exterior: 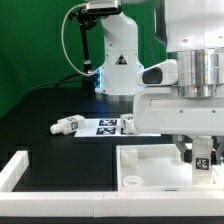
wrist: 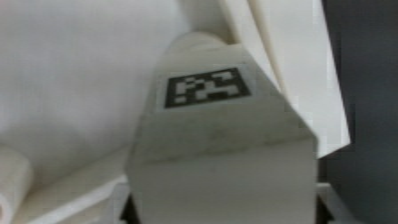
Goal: Assemble one leg
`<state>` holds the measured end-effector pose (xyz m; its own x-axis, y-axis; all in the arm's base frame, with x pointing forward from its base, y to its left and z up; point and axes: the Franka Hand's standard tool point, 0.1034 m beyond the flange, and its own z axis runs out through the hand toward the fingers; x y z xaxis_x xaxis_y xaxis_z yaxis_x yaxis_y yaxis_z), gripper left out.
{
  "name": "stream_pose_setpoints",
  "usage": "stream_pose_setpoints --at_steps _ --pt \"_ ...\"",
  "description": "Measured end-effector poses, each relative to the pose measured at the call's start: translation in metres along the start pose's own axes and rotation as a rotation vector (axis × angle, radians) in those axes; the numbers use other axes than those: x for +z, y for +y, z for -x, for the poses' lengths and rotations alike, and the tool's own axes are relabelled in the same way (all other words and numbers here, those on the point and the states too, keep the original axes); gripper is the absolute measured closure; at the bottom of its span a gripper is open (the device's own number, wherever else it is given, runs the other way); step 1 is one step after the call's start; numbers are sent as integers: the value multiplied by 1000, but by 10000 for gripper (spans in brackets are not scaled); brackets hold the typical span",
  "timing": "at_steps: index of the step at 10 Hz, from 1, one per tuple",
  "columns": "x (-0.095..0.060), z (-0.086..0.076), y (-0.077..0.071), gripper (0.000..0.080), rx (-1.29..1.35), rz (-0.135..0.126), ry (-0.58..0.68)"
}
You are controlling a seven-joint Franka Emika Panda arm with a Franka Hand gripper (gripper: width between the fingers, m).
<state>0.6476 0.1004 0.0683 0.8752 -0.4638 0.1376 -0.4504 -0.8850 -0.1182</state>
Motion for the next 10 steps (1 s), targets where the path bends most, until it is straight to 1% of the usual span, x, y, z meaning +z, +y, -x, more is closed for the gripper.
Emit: stream_pose_setpoints --at_steps 1,3,4,5,6,7,9,10 --pt "0 0 0 514 33 0 0" --pt "1 1 5 514 407 24 -1" --pt "0 1 6 514 585 32 2" --pt "0 0 8 514 782 30 3" --pt "1 -1 11 514 960 12 -18" --pt "1 2 12 514 1061 1 -38" --pt "0 4 11 514 1130 9 -47" --pt "1 3 11 438 1129 9 -45"
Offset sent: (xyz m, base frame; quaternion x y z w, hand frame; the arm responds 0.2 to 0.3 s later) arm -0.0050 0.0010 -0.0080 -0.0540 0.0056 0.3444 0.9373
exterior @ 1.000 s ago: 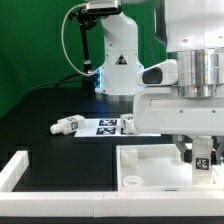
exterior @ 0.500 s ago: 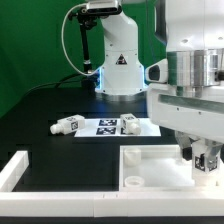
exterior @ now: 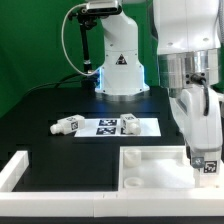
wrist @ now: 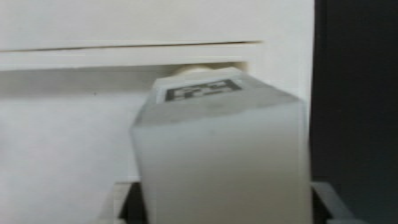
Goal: Assemble one leg
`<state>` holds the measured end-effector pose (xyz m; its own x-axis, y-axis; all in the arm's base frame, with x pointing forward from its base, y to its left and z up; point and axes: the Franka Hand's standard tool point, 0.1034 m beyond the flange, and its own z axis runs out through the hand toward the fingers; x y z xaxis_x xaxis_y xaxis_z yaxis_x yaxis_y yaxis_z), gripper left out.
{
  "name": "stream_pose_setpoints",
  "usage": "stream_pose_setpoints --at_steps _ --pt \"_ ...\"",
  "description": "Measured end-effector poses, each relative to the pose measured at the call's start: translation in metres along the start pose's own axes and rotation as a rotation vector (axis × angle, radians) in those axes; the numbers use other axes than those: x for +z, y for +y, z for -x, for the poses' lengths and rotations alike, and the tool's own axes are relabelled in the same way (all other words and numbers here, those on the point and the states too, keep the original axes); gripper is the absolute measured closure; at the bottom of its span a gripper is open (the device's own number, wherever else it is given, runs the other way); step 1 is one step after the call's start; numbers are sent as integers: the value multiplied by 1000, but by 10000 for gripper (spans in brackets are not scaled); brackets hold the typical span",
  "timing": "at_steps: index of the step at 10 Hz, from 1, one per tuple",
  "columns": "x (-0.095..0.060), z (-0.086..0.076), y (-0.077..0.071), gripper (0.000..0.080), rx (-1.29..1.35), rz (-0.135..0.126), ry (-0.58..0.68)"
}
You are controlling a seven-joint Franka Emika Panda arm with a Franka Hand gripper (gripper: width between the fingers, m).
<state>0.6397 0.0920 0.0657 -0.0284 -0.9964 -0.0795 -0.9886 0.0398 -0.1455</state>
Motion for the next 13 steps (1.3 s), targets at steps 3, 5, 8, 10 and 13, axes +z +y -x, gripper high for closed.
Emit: stream_pose_setpoints --at_steps 3,5,8,10,13 --pt "-6 14 -5 172 -513 -20 2" --pt "-10 22 -1 156 -704 -30 -5" --pt "-9 20 -1 150 -870 -27 1" --pt "-4 19 2 150 -1369 12 35" --pt "-4 18 2 359 -1325 11 36"
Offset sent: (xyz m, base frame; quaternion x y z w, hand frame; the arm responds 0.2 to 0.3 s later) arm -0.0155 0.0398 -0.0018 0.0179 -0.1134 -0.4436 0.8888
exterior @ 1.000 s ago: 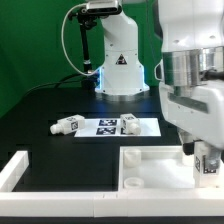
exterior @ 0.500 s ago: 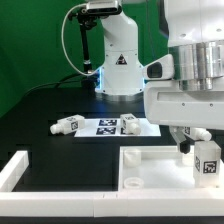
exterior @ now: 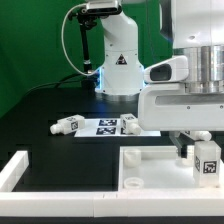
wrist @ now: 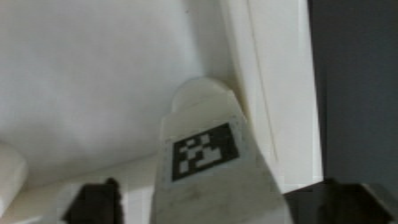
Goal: Assemble one leg
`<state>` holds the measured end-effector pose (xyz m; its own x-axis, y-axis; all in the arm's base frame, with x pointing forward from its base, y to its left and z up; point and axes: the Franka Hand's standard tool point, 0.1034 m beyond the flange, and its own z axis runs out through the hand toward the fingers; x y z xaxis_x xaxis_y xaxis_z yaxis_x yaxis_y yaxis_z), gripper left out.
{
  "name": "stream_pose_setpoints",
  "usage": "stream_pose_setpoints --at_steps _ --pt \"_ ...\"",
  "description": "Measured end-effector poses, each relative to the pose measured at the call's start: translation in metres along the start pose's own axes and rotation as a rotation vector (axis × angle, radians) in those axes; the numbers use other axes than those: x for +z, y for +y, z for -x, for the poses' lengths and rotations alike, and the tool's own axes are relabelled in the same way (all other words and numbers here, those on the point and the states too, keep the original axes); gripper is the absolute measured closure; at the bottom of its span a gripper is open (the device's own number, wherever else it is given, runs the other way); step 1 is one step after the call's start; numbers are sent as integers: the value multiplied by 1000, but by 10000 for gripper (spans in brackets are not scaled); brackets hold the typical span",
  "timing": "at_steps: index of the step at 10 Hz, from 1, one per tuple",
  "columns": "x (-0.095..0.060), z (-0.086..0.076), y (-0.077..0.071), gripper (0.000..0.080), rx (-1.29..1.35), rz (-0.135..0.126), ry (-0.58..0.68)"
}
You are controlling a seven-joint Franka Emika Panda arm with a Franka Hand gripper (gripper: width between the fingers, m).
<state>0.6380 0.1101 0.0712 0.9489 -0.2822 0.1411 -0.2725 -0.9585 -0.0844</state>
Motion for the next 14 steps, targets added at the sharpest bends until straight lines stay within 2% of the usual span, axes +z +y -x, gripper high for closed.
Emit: stream_pose_setpoints --at_steps 1,2,4,5,8,11,12,13,14 --pt "0 0 0 359 68 -1 0" --pt "0 0 2 508 117 3 0" --pt "0 -1 6 508 241 15 -13" --pt "0 -2 7 508 304 29 -25" --pt "-1 -4 14 505 348 60 -18" --pt "0 -4 15 505 349 60 -17" --pt "0 -4 15 430 349 60 -17" --pt "-1 -4 15 290 350 58 -16" --pt "-11 -8 12 290 350 48 -14"
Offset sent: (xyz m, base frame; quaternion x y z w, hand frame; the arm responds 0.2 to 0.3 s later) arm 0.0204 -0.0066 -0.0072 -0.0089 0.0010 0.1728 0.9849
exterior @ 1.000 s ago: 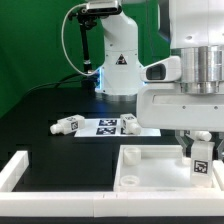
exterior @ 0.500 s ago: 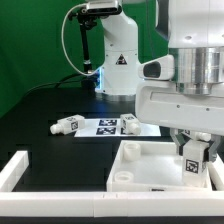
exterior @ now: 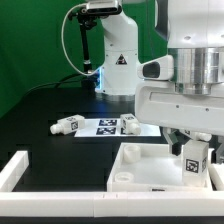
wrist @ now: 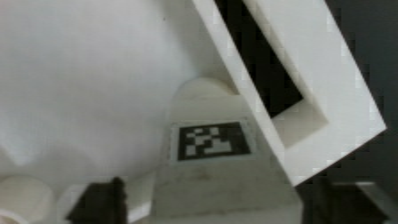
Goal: Assemble one leg
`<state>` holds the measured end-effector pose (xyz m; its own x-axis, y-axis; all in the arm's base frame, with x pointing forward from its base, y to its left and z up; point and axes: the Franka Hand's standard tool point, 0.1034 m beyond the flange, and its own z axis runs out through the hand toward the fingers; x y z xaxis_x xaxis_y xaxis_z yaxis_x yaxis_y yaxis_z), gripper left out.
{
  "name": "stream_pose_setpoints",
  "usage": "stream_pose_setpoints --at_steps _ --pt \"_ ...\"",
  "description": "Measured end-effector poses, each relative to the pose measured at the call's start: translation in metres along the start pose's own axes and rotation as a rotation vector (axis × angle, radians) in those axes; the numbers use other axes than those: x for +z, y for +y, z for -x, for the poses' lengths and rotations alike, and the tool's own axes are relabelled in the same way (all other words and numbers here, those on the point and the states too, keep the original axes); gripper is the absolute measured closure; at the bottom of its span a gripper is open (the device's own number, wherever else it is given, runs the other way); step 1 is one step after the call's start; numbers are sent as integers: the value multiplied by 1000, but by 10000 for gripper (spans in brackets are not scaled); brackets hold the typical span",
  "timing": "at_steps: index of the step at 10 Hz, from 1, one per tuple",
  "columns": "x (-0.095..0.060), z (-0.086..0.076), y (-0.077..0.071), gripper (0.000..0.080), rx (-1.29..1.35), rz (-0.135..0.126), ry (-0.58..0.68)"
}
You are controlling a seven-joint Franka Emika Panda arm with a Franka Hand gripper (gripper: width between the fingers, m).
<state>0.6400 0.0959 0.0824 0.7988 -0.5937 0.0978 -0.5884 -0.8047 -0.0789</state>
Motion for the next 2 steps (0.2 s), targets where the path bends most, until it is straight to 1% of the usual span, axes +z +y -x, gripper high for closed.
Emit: stream_pose_setpoints --at_steps 1,2 --pt "-12 -4 -2 176 -10 -11 1" --pt "-19 -5 -3 158 -14 -8 -9"
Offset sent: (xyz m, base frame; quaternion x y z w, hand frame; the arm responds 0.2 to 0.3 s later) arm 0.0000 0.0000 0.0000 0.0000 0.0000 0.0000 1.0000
